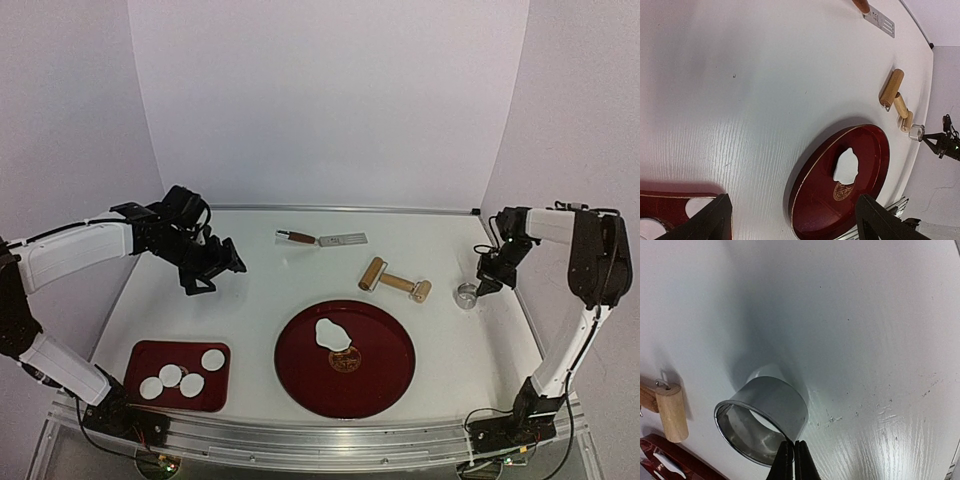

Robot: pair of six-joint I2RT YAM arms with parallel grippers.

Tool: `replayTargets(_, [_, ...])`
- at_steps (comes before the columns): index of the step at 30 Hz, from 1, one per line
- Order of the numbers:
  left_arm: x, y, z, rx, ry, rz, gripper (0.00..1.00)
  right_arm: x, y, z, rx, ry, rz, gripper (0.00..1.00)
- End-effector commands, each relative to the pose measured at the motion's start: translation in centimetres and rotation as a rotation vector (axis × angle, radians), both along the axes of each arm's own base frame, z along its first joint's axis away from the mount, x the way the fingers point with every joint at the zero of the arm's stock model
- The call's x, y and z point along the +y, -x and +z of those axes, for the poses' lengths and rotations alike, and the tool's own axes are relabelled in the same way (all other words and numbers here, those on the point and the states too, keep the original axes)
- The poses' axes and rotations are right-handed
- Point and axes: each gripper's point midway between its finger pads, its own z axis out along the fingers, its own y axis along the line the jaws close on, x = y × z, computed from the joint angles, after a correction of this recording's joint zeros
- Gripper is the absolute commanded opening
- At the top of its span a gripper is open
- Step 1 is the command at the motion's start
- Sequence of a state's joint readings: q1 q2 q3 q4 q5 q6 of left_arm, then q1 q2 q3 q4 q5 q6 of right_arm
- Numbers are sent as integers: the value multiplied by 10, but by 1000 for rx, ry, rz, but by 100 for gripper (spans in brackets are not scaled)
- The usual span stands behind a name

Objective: Roll out the dumpling wrappers from the dough

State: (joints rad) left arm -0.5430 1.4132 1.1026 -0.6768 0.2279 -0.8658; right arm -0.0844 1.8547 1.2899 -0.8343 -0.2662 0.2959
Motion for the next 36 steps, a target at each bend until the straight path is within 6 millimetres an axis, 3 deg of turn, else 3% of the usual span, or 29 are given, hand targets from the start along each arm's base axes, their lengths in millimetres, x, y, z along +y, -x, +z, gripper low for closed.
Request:
replayTargets(1, [-3,-16,31,-107,-5,-33,86,15,4,58,-121,-12,21,0])
replayTargets(3, [-6,-20,39,-136,8,-40,85,31,10,70,-130,-25,41,0])
replayTargets(8, [-19,-22,44,-155,51,-95,84,100,28,84,-118,-55,155,0])
replayTargets(13, [-47,-18,42,-163,102,-194,81,178,33,90,-122,-119,262,0])
replayTargets(18, [-79,-9,30,-157,152,-325,78,260,36,86,-127,-153,383,0])
replayTargets(23, [-108,3,25,-157,175,-439,72,322,51,70,-99,-176,492,0])
replayTargets(27, [-124,12,18,-138,198,-495,64,344,62,60,-87,-165,540,0])
replayTargets(36, [-142,24,4,-94,256,-559,56,353,75,42,-43,-164,564,0])
